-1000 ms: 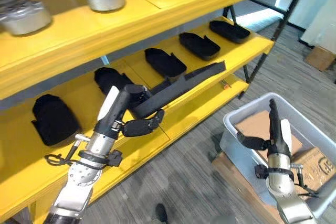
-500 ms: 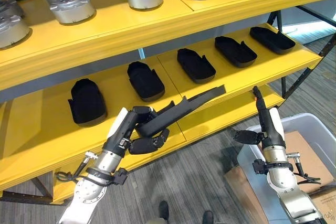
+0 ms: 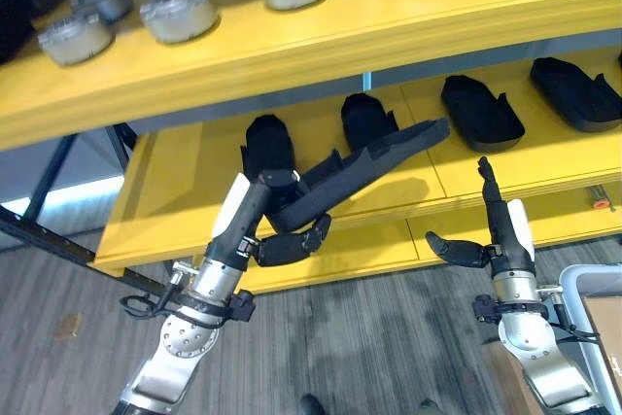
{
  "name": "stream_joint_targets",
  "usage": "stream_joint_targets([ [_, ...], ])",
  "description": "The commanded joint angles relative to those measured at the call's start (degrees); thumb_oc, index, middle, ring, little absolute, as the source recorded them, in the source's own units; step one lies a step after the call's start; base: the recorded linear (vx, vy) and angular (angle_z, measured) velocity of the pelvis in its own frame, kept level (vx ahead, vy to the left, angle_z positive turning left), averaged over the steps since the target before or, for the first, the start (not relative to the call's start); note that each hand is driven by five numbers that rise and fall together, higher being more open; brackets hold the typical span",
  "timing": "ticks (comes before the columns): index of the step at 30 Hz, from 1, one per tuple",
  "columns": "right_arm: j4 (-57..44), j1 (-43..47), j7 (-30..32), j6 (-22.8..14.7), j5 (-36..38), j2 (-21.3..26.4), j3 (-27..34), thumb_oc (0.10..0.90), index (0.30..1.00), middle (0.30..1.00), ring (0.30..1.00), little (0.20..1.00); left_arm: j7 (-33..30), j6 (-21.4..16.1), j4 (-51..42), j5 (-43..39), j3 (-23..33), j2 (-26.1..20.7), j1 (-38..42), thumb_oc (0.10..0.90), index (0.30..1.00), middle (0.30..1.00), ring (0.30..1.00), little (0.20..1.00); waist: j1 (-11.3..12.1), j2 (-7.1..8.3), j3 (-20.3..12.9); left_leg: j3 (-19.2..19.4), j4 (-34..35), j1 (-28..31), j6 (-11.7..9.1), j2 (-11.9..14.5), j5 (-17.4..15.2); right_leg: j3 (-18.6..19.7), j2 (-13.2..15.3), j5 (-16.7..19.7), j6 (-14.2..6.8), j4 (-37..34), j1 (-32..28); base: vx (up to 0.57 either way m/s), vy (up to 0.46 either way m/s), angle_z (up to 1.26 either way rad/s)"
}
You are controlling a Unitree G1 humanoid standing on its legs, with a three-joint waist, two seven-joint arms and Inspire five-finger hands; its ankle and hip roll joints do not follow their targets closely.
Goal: Move parts from the plastic box to the shelf.
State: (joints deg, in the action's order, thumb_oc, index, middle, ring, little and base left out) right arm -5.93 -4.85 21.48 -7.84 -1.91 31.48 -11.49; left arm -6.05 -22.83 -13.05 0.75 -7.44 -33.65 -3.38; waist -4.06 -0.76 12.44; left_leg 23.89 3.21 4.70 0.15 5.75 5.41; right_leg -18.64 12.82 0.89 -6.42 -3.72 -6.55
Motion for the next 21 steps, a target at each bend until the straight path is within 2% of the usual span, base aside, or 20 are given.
stream_joint_targets([
  [1,-3.51,7.67,1.14,-7.68,1.28,1.94,2.91,0.9,1.0,1.0,1.0,1.0,-6.0,-5.83,-6.75,-0.37,7.93,0.49,0.41,0.4,0.3,0.3,0.3,0.3,1.44,-1.02,-4.1,-8.11,0.38,1.73,-8.25,7.12,2.84,1.34,-3.43,0.89,-0.89,1.65,0.99,0.11,0.395,-0.18],
  [5,-4.3,7.42,2.16,-6.55,2.33,1.24,3.54,0.9,1.0,1.0,1.0,1.0,-6.94,-5.99,-5.95,0.14,9.77,0.09,-0.77,0.4,0.3,0.3,0.3,0.3,1.73,-1.18,-4.53,-7.62,1.65,3.24,-7.27,5.33,-1.02,0.89,-0.58,2.5,-3.11,1.28,-0.08,0.09,0.351,-0.09],
  [7,-5.72,6.65,3.0,-5.38,-0.29,-0.31,4.46,0.9,1.0,1.0,1.0,1.0,-5.48,-6.76,-5.42,-0.06,10.71,-0.29,-0.69,0.4,0.3,0.3,0.3,0.3,2.2,-0.9,-4.81,-8.15,1.79,3.55,-6.21,4.09,-2.82,0.31,1.26,3.68,-4.96,1.29,-0.56,0.08,0.358,0.18],
  [11,-6.6,6.12,4.8,-2.66,-1.64,-1.66,5.03,0.9,1.0,1.0,1.0,1.0,-2.94,-6.97,-5.35,-1.13,10.26,-0.73,0.38,0.4,0.3,0.3,0.3,0.3,2.65,-0.38,-4.96,-8.23,1.79,3.3,-4.86,2.57,-3.9,-0.47,3.66,4.82,-5.95,2.4,-0.56,0.03,0.248,0.22],
  [12,-6.44,5.63,5.94,-2.16,-2.09,-2.26,5.7,0.9,1.0,1.0,1.0,1.0,-1.33,-7.19,-5.68,-2.38,10.11,-1.02,0.86,0.4,0.3,0.3,0.3,0.3,2.89,-0.06,-4.83,-7.85,1.79,3.11,-3.67,1.04,-4.6,-0.86,5.03,5.46,-6.27,3.81,0.03,0.03,0.405,0.26],
  [14,-6.58,4.99,5.56,-1.57,-2.52,-2.96,5.99,0.9,1.0,1.0,1.0,1.0,-1.43,-7.59,-6.32,-2.07,10.24,-1.19,0.96,0.4,0.3,0.3,0.3,0.3,3.07,0.23,-4.52,-6.33,1.79,3.09,-2.59,-0.3,-5.3,-2.12,5.84,6.63,-6.68,5.1,0.81,0.02,0.322,0.11],
  [18,-5.72,4.68,6.22,-2.34,-4.51,-3.48,5.9,0.9,1.0,1.0,1.0,1.0,-7.12,-8.09,-7.45,-0.1,11.61,-1.17,0.06,0.4,0.3,0.3,0.3,0.3,3.74,0.53,-4.01,-3.56,1.79,3.76,-1.93,-1.66,-6.39,-5.14,7.35,9.58,-7.8,5.8,1.61,0.03,0.169,-0.3],
  [19,-5.97,4.6,6.4,-2.45,-5.11,-3.74,5.78,0.9,1.0,1.0,1.0,1.0,-8.88,-7.78,-7.42,-0.47,12.61,-1.27,-0.46,0.4,0.3,0.3,0.3,0.3,4.16,0.46,-4.12,-3.17,1.79,4.35,-2.21,-1.85,-7.51,-6.18,7.63,10.38,-8.58,6.11,2.03,0.05,0.149,-0.43],
  [21,-6.16,4.88,6.15,-2.94,-5.88,-4.24,5.44,0.9,1.0,1.0,1.0,1.0,-11.29,-8.12,-7.34,0.59,14.06,-1.26,-1.53,0.4,0.3,0.3,0.3,0.3,5.01,0.36,-3.85,-1.08,1.79,4.79,-2.31,-1.99,-7.76,-9.32,7.77,11.81,-8.58,7.13,3.15,0.0,0.179,-0.85],
])
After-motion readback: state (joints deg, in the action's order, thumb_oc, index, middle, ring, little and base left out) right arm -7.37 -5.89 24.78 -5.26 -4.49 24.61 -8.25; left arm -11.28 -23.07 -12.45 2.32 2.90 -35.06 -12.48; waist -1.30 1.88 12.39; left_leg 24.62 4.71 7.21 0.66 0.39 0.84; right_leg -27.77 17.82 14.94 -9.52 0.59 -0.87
